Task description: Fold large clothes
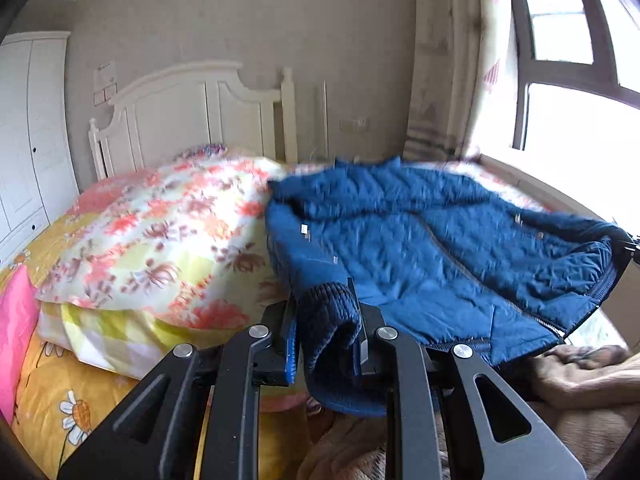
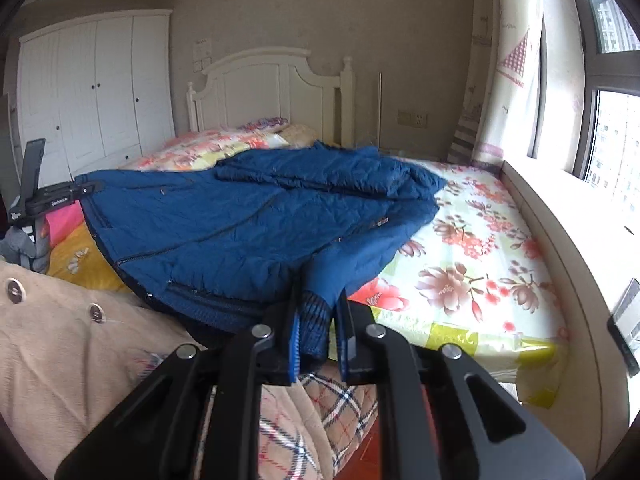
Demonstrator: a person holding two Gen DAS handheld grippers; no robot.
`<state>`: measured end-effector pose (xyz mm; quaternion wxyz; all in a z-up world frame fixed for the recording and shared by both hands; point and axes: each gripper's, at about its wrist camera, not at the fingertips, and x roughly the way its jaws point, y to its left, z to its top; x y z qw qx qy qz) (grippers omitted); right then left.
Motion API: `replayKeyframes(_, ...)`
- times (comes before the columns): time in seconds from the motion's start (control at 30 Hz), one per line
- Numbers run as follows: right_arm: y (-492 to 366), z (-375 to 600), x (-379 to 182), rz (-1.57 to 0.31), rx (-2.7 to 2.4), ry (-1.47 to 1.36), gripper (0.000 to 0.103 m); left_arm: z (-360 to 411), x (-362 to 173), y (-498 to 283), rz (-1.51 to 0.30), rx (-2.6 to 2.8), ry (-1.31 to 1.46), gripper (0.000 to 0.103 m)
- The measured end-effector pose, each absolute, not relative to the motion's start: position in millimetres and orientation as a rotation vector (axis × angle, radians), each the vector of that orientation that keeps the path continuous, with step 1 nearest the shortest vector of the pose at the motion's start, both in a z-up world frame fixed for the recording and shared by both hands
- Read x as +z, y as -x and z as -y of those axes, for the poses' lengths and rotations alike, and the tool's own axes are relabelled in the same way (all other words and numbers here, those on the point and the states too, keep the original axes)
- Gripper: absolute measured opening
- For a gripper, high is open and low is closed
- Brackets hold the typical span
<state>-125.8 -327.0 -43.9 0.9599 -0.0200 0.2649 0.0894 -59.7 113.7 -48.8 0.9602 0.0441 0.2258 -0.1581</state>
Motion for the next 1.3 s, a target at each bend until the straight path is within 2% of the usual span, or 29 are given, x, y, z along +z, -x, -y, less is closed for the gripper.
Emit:
replayKeyframes(0.13,143.3,328.1,10.1,-0.399,0.176,0.055,0.013,-122.9,-1.6,71.8,-0.335,-0.367,-0.031,0.019)
replayKeyframes(0.23,104.8,339.1,41.0,-0.399,0.152,0.06,0.013,-117.9,31.2,34.9,-0.311,-0.426,0.017,0.02)
replayKeyframes(0.33,31.5,362.0,64.7,-0.441,0.136,0.012,0.013,-103.0,63.4,-42.7,-0.358,-0.47,0.051,0.02)
replayKeyframes(0.47,-92.1,392.6,70.1,-0.531,0.09,-0.034,0.014,-75.3,77.1,-187.6,-0.53,-0.439,0.121,0.024)
replayKeyframes(0.5,-123.9,403.5,65.7,-0.558,0.082,-0.081,0.016,-71.7,73.7,-214.1,-0.566,-0.428,0.144,0.029)
replayKeyframes(0.57,-182.7,423.6,48.0,-0.623,0.074,-0.179,0.021,-63.1,55.8,-290.8,-0.683,-0.407,0.188,0.032)
replayKeyframes(0.63,-238.8,444.7,20.5,-0.694,0.056,-0.274,0.028,-63.6,27.0,-353.4,-0.792,-0.388,0.268,0.043)
replayKeyframes(0.67,-255.0,453.2,9.5,-0.719,0.06,-0.324,0.037,-66.0,14.2,-373.9,-0.808,-0.353,0.276,0.044)
replayKeyframes(0.7,-271.8,462.8,-4.3,-0.745,0.068,-0.386,0.053,-70.9,5.3,-396.0,-0.805,-0.312,0.267,0.044)
replayKeyframes(0.77,-284.7,472.8,-16.5,-0.713,0.04,-0.405,0.067,-86.3,-6.3,-413.7,-0.798,-0.269,0.275,0.044)
replayKeyframes(0.9,-296.4,499.2,-22.7,-0.711,-0.038,-0.314,0.067,-110.3,-15.7,-432.6,-0.793,-0.221,0.189,0.046)
replayKeyframes(1.0,-298.7,501.9,-39.5,-0.771,0.006,-0.255,0.067,-101.2,-37.0,-428.4,-0.863,-0.372,0.113,0.047)
replayKeyframes(1.03,-301.0,501.0,-50.3,-0.807,0.037,-0.25,0.067,-96.0,-47.3,-425.0,-0.894,-0.443,0.101,0.052)
replayKeyframes(1.1,-301.2,491.1,-67.1,-0.859,0.084,-0.215,0.067,-86.6,-60.5,-416.7,-0.922,-0.548,0.096,0.083)
replayKeyframes(1.13,-302.7,485.7,-76.9,-0.881,0.103,-0.19,0.067,-82.5,-62.2,-412.0,-0.923,-0.582,0.095,0.089)
replayKeyframes(1.3,-316.3,477.7,-104.9,-0.928,0.118,-0.188,0.069,-57.2,-74.6,-413.0,-0.953,-0.655,0.032,0.091)
